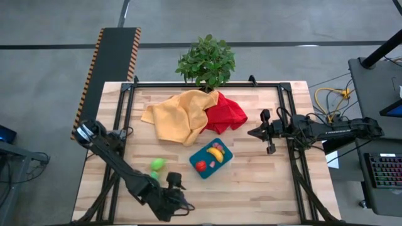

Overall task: Pick and placing Produce into tupperware
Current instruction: Put the violet eggplant into the blue bin

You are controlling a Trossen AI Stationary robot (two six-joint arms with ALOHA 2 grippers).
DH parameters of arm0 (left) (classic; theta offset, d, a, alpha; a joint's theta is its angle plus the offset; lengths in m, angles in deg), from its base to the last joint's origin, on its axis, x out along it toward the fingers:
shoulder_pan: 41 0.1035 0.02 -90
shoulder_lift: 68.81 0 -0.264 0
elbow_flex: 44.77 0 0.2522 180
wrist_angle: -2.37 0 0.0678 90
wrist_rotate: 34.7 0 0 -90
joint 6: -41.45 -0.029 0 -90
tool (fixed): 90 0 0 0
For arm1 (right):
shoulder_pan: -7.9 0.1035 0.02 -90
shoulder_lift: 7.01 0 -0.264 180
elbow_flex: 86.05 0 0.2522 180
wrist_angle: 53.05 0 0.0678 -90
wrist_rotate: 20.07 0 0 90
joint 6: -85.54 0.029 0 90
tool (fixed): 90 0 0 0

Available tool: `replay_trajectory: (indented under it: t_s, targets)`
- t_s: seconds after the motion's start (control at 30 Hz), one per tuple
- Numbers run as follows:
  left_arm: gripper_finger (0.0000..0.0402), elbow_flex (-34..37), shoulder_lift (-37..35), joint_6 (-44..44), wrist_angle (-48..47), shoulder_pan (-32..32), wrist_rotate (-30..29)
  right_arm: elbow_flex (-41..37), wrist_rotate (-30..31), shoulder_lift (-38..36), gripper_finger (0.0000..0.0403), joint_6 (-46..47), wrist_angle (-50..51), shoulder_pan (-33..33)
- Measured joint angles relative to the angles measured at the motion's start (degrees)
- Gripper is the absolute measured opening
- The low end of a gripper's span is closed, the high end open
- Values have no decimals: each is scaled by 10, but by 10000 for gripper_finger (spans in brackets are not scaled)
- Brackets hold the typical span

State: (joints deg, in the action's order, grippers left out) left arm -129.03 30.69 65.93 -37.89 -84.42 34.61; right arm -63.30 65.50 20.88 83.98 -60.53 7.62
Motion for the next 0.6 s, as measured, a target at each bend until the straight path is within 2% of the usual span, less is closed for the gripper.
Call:
replay_trajectory:
  t_s: [0.43, 0.6]
  targets:
    - [336, 0, 49, 8, 0, 3, 54, 0, 0, 0, 9, 0, 0, 0]
    - [336, 0, 58, 22, 0, 8, 56, 0, 0, 0, 9, 0, 0, 0]
